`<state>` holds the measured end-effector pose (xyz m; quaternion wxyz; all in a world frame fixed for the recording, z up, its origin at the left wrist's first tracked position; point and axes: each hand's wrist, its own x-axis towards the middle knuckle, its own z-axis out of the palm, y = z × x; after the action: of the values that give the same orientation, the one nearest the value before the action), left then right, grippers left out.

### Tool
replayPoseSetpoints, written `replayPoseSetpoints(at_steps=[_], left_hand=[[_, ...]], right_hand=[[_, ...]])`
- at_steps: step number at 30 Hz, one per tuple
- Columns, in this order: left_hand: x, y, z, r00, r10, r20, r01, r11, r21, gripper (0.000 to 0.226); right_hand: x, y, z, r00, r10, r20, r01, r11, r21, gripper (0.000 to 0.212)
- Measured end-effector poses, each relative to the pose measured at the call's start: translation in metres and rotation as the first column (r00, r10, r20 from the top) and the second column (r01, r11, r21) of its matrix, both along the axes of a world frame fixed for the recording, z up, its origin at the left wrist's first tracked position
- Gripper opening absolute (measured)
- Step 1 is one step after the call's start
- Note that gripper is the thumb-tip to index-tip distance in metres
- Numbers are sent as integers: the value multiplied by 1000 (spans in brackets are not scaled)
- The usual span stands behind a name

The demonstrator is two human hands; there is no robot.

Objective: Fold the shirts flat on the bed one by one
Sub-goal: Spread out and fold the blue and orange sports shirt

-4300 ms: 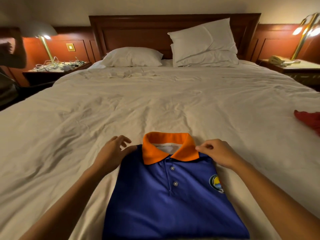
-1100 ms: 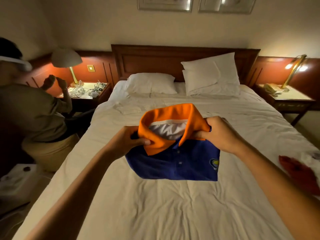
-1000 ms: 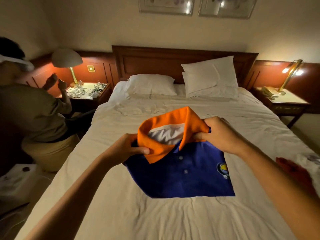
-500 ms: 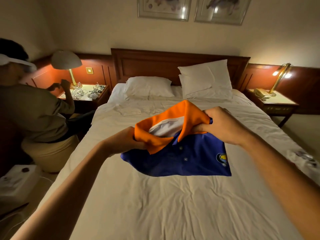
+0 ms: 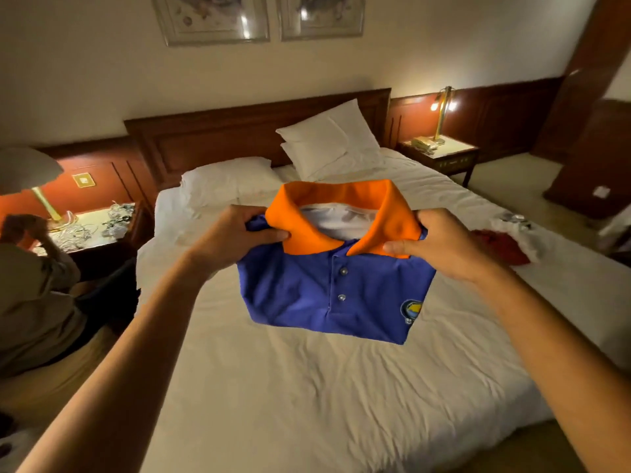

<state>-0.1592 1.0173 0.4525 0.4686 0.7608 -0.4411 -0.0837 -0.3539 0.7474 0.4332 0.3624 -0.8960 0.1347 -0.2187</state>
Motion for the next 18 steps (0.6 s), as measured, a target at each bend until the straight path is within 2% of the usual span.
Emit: replayPoseSetpoints(at_steps=[6,9,18], left_hand=[[-32,-11,-25,982,-183,-37,184,982,32,17],[-65,-30,-43,951,-297,-84,301,953,45,15],[-199,-99,-108,743,-624,-242,652,756,52,12]], right_hand=[[-88,45,-27,964,-257,-72,261,964,55,37],[-143,60,-41,915,-386,-114,394,917,55,32],[-318,109,-88,681,-694,-233,719,694,32,37]])
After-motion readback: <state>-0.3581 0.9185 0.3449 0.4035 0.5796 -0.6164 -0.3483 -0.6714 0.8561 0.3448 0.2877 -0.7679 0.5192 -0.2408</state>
